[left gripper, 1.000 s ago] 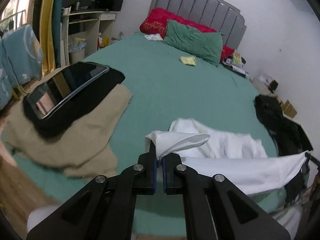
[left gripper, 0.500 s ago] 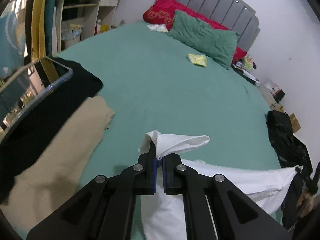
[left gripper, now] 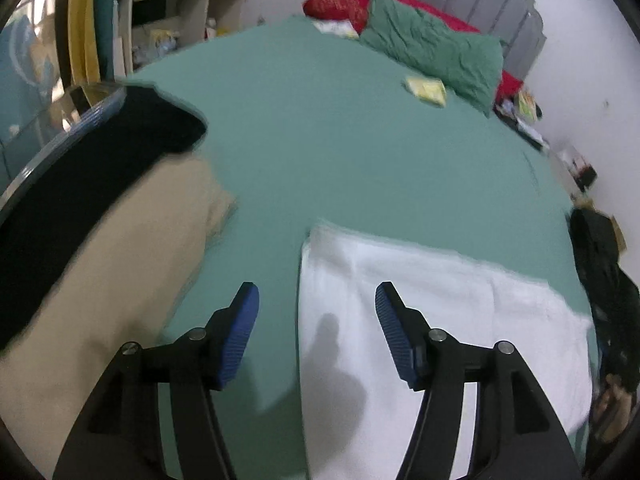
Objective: Fold large clothes
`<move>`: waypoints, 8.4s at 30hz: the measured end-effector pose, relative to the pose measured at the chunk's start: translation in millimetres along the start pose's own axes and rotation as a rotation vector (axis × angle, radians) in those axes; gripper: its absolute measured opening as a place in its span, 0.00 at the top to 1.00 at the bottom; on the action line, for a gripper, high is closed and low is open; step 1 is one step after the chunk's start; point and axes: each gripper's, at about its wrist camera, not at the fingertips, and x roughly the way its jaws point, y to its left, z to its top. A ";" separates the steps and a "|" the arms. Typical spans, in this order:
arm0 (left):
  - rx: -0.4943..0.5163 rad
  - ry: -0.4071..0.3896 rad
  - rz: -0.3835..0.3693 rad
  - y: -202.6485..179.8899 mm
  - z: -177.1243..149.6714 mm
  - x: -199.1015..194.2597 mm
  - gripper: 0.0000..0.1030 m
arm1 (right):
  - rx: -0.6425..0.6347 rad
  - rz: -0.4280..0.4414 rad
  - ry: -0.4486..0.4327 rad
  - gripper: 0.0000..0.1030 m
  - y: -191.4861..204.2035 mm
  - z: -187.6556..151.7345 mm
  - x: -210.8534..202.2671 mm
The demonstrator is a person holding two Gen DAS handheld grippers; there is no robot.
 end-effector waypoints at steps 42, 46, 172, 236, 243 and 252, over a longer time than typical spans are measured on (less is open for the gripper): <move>0.184 0.144 -0.010 -3.1 -146.6 -114.8 0.55 | -0.063 -0.080 -0.057 0.41 74.1 -154.0 -135.7; 0.256 0.099 -0.026 -34.4 -115.4 -96.6 0.54 | -0.244 0.022 0.003 0.39 115.0 -127.8 -97.0; 0.544 -0.092 -0.248 -146.2 -123.8 -85.5 0.51 | -0.144 0.202 -0.035 0.85 261.3 -126.9 -57.0; 0.140 0.119 -0.231 -24.9 -128.4 -70.1 0.55 | -0.215 0.385 0.283 0.77 222.6 -169.3 -51.7; 0.339 0.073 -0.328 -110.6 -116.5 -64.5 0.54 | -0.284 0.321 0.283 0.75 180.0 -160.8 -65.2; 0.555 0.249 -0.171 -179.8 -131.6 23.3 0.98 | -0.230 0.374 0.226 0.67 162.7 -169.6 -49.8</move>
